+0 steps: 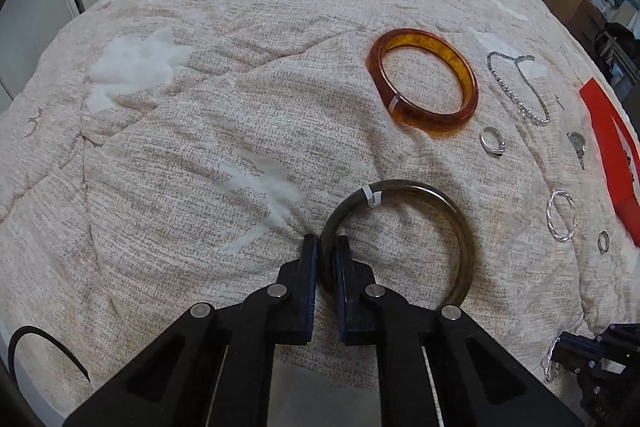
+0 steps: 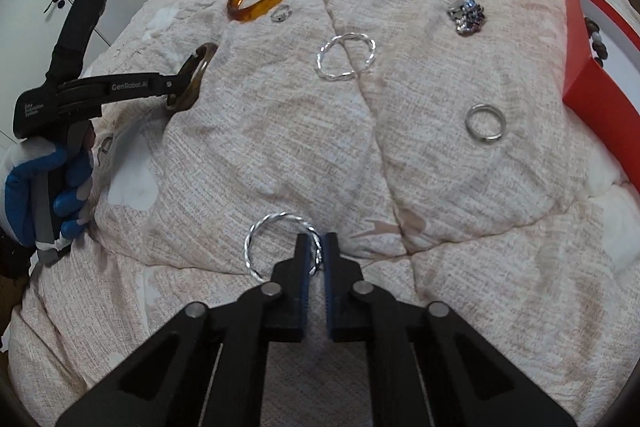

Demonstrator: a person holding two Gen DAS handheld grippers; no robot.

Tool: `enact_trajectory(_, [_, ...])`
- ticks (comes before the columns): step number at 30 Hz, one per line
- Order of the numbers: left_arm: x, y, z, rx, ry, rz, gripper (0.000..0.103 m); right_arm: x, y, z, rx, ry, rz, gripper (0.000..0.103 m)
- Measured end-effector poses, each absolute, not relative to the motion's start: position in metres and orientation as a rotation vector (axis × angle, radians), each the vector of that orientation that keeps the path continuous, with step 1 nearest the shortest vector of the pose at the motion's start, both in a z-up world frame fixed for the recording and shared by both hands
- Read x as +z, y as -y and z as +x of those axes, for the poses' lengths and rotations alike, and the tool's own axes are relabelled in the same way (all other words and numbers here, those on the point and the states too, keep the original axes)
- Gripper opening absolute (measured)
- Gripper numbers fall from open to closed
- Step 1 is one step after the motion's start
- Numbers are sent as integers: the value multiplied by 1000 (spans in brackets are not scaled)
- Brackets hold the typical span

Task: Organize jewelry
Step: 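Carry the twisted silver bangle and dark horn bangle with both tools over the red box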

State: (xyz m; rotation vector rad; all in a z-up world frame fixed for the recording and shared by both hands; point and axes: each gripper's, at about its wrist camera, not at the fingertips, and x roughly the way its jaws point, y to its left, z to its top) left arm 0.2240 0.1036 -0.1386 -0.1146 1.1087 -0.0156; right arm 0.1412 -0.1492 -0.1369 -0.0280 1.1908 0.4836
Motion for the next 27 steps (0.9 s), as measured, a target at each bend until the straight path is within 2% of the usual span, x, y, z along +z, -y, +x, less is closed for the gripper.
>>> enact_trajectory(27, [-61, -55, 151, -67, -973, -41, 8, -43, 224, 88, 313, -960, 40, 4])
